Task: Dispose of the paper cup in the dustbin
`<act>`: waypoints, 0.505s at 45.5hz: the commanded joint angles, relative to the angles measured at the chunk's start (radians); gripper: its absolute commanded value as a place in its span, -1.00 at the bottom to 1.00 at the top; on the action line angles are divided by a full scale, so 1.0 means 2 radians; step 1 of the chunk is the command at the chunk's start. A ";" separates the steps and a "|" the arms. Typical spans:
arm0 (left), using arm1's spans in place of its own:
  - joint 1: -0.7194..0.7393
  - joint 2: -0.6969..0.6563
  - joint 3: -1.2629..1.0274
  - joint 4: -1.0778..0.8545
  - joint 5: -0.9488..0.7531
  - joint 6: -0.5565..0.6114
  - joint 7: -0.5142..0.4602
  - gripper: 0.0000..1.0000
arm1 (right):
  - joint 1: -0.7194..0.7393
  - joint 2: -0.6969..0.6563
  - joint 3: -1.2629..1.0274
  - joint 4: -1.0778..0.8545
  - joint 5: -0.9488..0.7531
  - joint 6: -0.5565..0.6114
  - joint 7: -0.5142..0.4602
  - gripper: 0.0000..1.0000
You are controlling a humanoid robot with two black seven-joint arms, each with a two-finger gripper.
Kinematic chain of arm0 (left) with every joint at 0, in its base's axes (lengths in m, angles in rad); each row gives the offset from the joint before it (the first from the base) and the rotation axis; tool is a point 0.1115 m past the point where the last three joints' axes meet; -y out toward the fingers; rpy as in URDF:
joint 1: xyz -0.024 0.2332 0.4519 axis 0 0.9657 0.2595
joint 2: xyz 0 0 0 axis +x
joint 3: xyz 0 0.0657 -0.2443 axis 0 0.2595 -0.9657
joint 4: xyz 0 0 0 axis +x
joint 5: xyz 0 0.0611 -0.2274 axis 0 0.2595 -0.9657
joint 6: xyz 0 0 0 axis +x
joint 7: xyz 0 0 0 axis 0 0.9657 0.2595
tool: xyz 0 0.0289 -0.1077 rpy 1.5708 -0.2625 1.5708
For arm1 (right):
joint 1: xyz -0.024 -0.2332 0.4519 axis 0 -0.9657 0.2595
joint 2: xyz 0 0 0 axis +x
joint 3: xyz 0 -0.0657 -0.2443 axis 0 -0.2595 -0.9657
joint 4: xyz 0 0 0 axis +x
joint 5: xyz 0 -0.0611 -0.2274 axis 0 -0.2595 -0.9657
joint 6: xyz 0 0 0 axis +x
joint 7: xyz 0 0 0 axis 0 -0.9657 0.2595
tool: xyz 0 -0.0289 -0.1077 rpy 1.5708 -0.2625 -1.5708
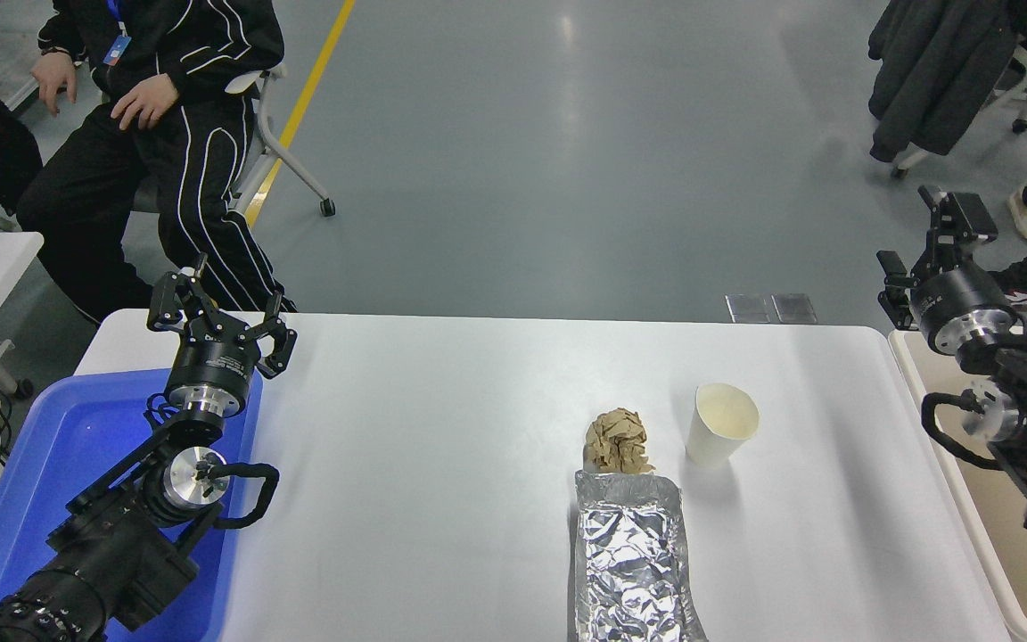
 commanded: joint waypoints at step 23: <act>0.000 0.000 0.000 0.000 0.000 0.000 0.000 1.00 | 0.275 0.085 -0.554 0.013 -0.261 0.085 0.000 0.99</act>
